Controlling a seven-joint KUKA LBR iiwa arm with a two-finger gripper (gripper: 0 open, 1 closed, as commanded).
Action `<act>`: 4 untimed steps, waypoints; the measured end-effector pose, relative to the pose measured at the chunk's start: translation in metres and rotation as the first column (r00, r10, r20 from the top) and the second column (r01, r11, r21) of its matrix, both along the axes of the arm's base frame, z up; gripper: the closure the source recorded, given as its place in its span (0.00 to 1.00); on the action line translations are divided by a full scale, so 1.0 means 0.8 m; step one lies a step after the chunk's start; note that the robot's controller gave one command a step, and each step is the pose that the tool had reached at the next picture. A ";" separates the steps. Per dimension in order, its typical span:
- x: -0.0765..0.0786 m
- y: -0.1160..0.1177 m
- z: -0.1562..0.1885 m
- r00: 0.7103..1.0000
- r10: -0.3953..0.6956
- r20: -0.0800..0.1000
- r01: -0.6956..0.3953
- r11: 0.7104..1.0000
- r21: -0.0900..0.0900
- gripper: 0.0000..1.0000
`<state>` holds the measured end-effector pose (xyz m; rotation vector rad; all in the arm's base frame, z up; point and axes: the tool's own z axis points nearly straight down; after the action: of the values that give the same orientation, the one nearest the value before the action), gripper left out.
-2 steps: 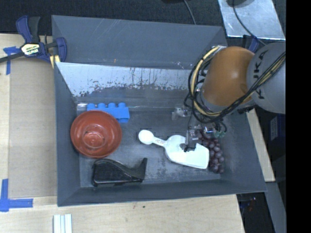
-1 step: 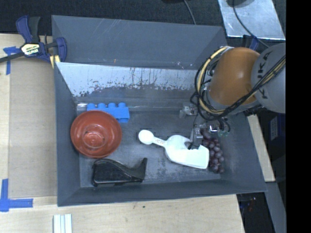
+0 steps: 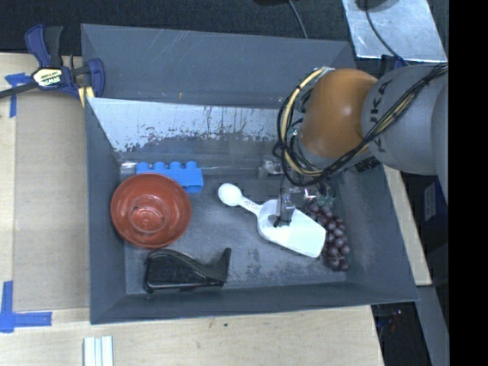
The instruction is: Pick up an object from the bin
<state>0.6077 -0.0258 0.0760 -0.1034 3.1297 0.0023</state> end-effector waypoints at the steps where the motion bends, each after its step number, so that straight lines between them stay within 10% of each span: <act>1: -0.007 0.000 0.000 1.000 -0.017 0.004 0.017 1.000 -0.003 0.00; 2: -0.080 0.091 -0.005 0.908 0.419 0.008 -0.419 0.908 -0.009 1.00; 3: -0.080 0.091 -0.005 0.908 0.419 0.008 -0.419 0.908 -0.009 1.00; 4: -0.084 0.116 0.011 0.717 0.697 0.003 -0.697 0.717 -0.018 1.00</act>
Offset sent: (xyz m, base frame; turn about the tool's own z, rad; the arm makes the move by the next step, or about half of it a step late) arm -0.0656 0.0723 -0.0060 -0.4326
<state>0.5408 0.0672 0.0846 -1.2695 2.8539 -0.0169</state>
